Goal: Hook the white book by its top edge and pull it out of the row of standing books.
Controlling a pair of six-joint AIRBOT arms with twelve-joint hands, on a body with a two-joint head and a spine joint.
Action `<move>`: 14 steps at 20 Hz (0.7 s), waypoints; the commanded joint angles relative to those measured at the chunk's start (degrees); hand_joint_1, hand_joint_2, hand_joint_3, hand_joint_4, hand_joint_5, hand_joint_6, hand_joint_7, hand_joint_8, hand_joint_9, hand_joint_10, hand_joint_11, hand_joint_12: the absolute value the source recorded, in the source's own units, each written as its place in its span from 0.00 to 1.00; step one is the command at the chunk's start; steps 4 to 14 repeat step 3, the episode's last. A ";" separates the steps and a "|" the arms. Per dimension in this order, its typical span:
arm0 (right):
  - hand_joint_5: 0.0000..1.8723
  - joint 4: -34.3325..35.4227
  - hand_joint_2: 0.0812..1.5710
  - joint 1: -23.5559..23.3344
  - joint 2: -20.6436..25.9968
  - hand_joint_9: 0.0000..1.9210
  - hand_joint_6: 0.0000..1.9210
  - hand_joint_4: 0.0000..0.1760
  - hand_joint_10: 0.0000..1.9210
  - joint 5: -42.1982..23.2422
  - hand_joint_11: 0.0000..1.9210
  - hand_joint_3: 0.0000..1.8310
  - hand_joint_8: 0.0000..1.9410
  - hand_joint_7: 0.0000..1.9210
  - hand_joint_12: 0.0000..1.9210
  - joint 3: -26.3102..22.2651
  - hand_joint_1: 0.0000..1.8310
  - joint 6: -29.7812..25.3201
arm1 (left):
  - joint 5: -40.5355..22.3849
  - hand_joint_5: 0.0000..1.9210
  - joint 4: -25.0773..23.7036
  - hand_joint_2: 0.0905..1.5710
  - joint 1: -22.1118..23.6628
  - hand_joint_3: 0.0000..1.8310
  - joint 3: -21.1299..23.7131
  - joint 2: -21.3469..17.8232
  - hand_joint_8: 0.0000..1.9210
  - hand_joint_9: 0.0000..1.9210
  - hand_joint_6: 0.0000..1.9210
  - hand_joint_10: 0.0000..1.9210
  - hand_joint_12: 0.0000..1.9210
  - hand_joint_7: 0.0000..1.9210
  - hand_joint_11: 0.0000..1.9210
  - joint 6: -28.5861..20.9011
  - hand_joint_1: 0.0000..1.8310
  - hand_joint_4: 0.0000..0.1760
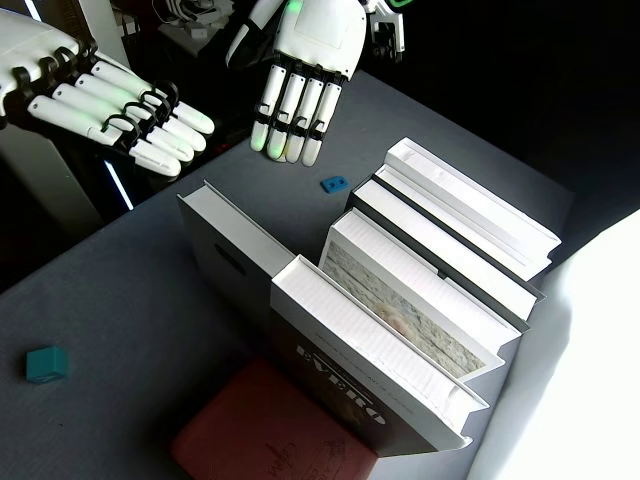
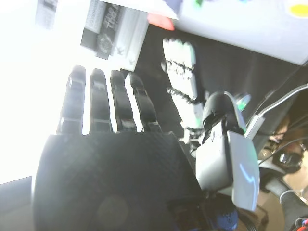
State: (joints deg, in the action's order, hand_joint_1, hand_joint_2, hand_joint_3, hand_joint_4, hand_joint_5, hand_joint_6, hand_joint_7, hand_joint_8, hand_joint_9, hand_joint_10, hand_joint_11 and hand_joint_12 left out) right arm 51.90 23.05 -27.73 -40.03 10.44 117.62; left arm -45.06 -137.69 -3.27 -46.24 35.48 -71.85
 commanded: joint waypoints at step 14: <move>0.01 -3.07 0.75 -0.82 0.13 0.00 0.00 0.00 0.00 -4.05 0.00 0.00 0.00 0.00 0.00 0.00 0.00 -0.46 | 2.87 0.00 2.58 0.72 0.52 0.00 0.02 -0.10 0.00 0.00 0.00 0.00 0.00 0.00 0.00 -0.01 0.00 0.00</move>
